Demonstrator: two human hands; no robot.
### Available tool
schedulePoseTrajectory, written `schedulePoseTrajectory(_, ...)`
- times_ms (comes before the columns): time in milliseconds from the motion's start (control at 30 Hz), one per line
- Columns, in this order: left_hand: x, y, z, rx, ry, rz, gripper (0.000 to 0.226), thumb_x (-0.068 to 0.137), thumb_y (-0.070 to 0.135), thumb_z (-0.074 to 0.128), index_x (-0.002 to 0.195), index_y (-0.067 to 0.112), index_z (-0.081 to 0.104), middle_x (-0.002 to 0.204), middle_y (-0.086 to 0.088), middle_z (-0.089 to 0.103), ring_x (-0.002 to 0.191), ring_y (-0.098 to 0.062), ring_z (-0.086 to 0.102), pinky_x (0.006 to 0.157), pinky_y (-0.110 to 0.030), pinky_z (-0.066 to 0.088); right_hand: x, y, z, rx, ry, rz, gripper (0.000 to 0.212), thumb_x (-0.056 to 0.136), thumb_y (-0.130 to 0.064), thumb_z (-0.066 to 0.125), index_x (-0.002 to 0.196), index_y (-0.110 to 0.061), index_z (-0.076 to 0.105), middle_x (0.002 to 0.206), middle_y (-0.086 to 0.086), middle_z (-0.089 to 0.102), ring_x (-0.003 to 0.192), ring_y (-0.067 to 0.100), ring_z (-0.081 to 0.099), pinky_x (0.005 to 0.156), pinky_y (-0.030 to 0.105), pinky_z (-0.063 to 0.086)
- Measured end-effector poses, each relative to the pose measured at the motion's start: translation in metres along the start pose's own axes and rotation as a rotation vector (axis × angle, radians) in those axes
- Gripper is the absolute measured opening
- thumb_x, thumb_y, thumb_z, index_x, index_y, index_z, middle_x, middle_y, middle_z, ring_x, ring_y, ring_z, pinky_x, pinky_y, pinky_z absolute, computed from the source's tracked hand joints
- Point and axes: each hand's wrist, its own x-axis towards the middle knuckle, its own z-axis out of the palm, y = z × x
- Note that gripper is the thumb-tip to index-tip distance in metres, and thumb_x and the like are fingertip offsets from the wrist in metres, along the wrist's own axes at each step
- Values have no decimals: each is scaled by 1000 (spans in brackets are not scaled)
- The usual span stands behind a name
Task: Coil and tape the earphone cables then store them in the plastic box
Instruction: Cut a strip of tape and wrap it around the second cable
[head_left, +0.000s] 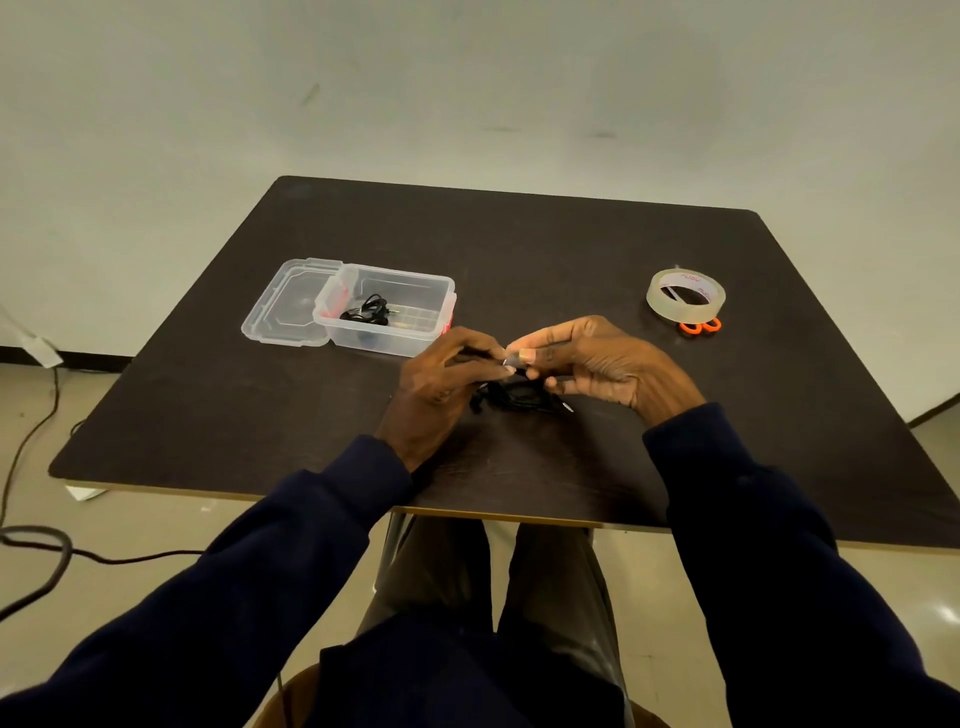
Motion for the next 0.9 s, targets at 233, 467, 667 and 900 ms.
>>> schedulePoseTrajectory(233,-4,5,-3,28,15,-95,22,87,-4,77,107,6,77,113,-14,68,105,-16,67,95,-24,56,1,1,-2,-302,181,-155,8,87,-7,78,91,-12,82,95,9,79,81,15,70,65,25,58)
schedulePoseTrajectory(467,6,12,11,8,-104,-572,33,99,20,67,131,11,66,128,-5,70,115,-7,65,99,-17,51,2,14,1,-596,409,-307,4,87,-14,80,85,-18,80,85,-6,76,76,5,68,64,18,50)
schedulePoseTrajectory(667,29,13,21,14,-226,-684,30,96,23,71,124,13,71,116,-3,74,95,-3,64,81,-10,50,4,25,12,-670,472,-398,18,84,-13,83,78,-29,75,79,-11,74,70,-2,70,64,13,51)
schedulePoseTrajectory(900,36,11,22,18,-358,-725,24,88,18,80,112,19,77,105,4,76,82,2,63,75,-14,53,5,39,17,-660,494,-478,22,78,-3,85,84,-22,77,79,-9,75,72,2,72,67,18,59)
